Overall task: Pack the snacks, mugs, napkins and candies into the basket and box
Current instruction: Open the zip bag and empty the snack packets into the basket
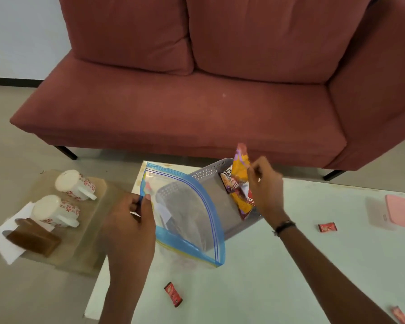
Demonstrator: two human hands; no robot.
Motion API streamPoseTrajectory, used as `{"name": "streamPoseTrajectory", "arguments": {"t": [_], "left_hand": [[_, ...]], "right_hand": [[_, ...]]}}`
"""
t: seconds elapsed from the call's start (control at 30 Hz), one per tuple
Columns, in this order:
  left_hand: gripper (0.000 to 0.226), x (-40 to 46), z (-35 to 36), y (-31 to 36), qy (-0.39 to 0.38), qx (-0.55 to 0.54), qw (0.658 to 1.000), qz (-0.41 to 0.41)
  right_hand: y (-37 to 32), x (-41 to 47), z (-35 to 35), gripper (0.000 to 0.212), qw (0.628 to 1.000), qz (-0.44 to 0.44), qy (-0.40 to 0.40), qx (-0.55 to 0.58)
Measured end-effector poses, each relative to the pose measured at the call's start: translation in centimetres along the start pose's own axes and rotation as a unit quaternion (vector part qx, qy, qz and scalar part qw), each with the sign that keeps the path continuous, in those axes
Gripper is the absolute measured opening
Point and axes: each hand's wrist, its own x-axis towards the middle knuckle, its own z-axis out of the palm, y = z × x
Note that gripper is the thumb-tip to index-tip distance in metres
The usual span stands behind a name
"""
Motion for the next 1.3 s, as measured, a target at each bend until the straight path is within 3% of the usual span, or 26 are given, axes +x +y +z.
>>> {"name": "streamPoseTrajectory", "arguments": {"t": [0.17, 0.33, 0.67, 0.87, 1.0, 1.17, 1.23, 1.3], "left_hand": [[0.021, 0.4, 0.7, 0.5, -0.021, -0.013, 1.000, -0.016], [0.021, 0.9, 1.4, 1.1, -0.031, -0.020, 0.999, -0.012], [0.018, 0.7, 2.4, 1.0, -0.049, -0.040, 0.998, 0.001], [0.018, 0.3, 2.5, 0.9, -0.057, -0.050, 0.997, 0.005], [0.019, 0.2, 2.3, 0.7, -0.052, -0.053, 0.997, 0.006], [0.016, -0.1, 1.7, 1.3, -0.038, -0.110, 0.993, -0.028], [0.017, -0.1, 1.3, 1.9, -0.040, -0.137, 0.989, -0.038], [0.017, 0.2, 0.8, 2.8, -0.042, -0.158, 0.986, -0.044]], "right_hand": [[6.2, -0.7, 6.4, 0.022, 0.992, 0.113, -0.049, 0.029], [7.3, -0.7, 9.2, 0.016, 0.979, 0.153, -0.067, 0.115], [10.5, -0.5, 9.9, 0.017, 0.965, 0.190, -0.135, -0.123], [11.3, -0.3, 9.6, 0.018, 0.956, 0.195, -0.175, -0.128], [10.2, -0.9, 8.7, 0.021, 0.959, 0.198, -0.157, -0.130], [7.2, -4.4, 4.9, 0.036, 0.975, 0.159, -0.137, -0.068], [5.6, -6.7, 2.4, 0.032, 0.976, 0.161, -0.140, 0.037], [3.4, -8.7, -0.6, 0.046, 0.966, 0.144, -0.176, 0.124]]}}
